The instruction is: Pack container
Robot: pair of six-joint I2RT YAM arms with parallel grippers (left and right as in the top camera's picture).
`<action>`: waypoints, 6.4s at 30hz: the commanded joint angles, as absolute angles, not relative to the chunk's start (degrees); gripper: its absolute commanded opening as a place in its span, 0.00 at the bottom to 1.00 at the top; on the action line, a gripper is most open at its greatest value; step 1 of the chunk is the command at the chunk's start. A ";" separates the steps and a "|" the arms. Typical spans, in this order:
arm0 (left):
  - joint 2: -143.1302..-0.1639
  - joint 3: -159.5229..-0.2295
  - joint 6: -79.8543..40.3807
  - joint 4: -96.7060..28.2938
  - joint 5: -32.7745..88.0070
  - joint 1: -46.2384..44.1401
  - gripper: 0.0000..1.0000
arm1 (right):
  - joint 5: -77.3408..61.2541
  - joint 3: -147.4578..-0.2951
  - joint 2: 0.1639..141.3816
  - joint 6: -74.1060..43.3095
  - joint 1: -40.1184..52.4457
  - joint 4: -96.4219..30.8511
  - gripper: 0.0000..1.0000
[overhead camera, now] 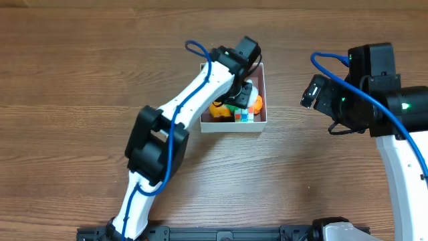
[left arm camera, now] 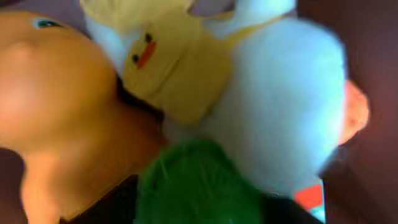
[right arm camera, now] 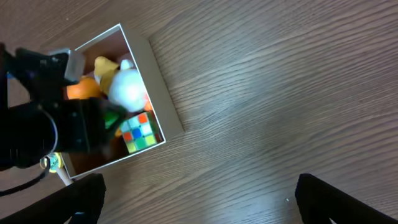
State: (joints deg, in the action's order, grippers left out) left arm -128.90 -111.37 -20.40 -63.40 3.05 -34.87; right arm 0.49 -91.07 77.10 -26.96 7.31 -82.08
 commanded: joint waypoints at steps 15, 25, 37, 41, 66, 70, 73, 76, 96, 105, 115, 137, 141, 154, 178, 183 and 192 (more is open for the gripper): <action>-102.15 -127.87 -14.26 -96.82 -7.77 -16.93 1.00 | 1.39 -91.92 76.55 -26.81 7.27 -82.83 1.00; -101.14 -87.24 -19.07 -81.45 8.80 -7.60 0.92 | 1.39 -91.92 76.55 -26.81 7.27 -82.83 1.00; -101.14 -59.57 -42.30 -50.89 7.11 -7.64 0.69 | 1.39 -91.90 76.55 -26.81 7.27 -82.85 1.00; -101.19 -59.22 -42.92 -47.64 6.94 -7.64 0.60 | 1.41 -91.90 76.55 -26.81 7.27 -82.83 1.00; -110.24 -59.24 -2.87 -41.19 4.71 -9.41 0.35 | 1.39 -91.90 76.55 -26.63 7.27 -83.29 1.00; -110.08 -59.96 -1.19 -41.82 5.54 -9.41 0.21 | 1.37 -91.90 76.55 -26.63 7.27 -83.33 1.00; -109.97 -61.45 0.01 -44.47 6.70 -9.41 0.14 | 1.37 -91.90 76.55 -26.63 7.27 -83.33 1.00; -109.97 -62.24 0.54 -46.63 7.11 -9.41 0.09 | 1.37 -91.90 76.55 -26.63 7.27 -83.33 1.00; -106.91 -103.92 -18.81 -63.75 10.92 -26.09 0.17 | 1.39 -91.90 76.55 -26.61 7.27 -83.07 1.00; -118.17 -103.92 -29.80 -57.23 5.43 -28.47 0.29 | 1.39 -91.90 76.55 -26.61 7.27 -83.72 1.00; -117.95 -131.09 -14.98 -86.41 15.59 -19.40 1.00 | 1.34 -92.14 75.72 -22.22 7.42 -84.16 1.00; -70.13 -133.64 -15.81 -96.79 -18.41 -20.64 1.00 | -3.14 -98.32 42.11 -17.56 7.92 -87.20 1.00; -69.58 -133.64 -15.81 -96.79 -18.44 -20.64 1.00 | -3.14 -98.32 42.11 -17.56 7.92 -87.20 1.00; -69.78 -133.64 -15.84 -96.79 -18.44 -20.64 1.00 | -2.90 -97.67 42.17 -17.52 7.92 -87.31 1.00; -69.78 -133.64 -15.84 -96.79 -18.44 -20.64 1.00 | 0.36 -23.07 13.30 -13.45 7.75 -32.40 1.00; -69.78 -133.64 -15.84 -96.79 -18.44 -20.64 1.00 | 0.34 -14.22 7.73 -13.45 7.75 -26.37 1.00; -69.78 -133.64 -15.84 -96.79 -18.44 -20.64 1.00 | 0.34 -8.12 0.12 -13.45 7.75 -26.06 1.00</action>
State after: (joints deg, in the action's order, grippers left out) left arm -70.13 -133.73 -15.03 -96.88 -17.41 -20.60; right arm 0.05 -10.35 1.85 -13.67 7.60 -26.35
